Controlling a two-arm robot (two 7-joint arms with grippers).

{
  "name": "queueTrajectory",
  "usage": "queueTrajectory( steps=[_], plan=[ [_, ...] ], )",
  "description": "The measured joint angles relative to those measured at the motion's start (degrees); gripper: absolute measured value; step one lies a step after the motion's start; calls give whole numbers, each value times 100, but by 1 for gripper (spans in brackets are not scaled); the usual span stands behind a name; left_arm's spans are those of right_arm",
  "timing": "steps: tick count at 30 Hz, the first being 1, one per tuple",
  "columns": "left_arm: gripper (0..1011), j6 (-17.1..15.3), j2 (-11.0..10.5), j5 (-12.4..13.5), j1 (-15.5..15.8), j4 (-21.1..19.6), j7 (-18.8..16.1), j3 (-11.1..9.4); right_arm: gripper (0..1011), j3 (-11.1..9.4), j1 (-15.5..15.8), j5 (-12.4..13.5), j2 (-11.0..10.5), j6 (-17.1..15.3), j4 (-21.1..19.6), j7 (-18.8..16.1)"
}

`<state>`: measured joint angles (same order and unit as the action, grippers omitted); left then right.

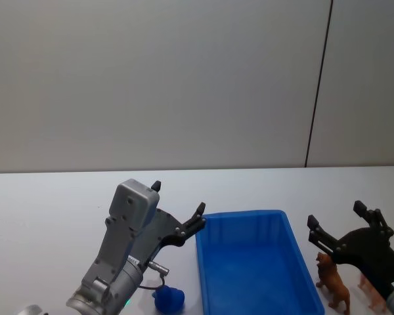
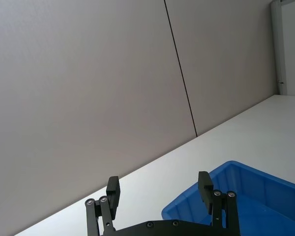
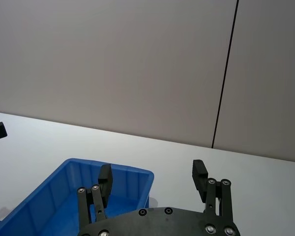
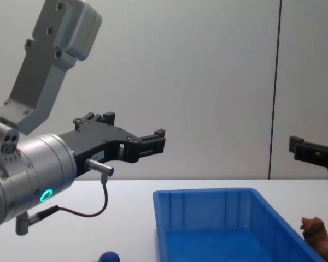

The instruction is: Pick up the two dolls from the table and place them into the box.

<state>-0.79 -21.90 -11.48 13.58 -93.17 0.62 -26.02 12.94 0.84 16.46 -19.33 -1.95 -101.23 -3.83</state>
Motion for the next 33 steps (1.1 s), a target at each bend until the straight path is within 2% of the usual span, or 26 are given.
queueTrajectory(
  steps=[33],
  plan=[
    [1003,0,0,0,0,0,0,0,1001,0,0,0,0,0,0,0]
  ],
)
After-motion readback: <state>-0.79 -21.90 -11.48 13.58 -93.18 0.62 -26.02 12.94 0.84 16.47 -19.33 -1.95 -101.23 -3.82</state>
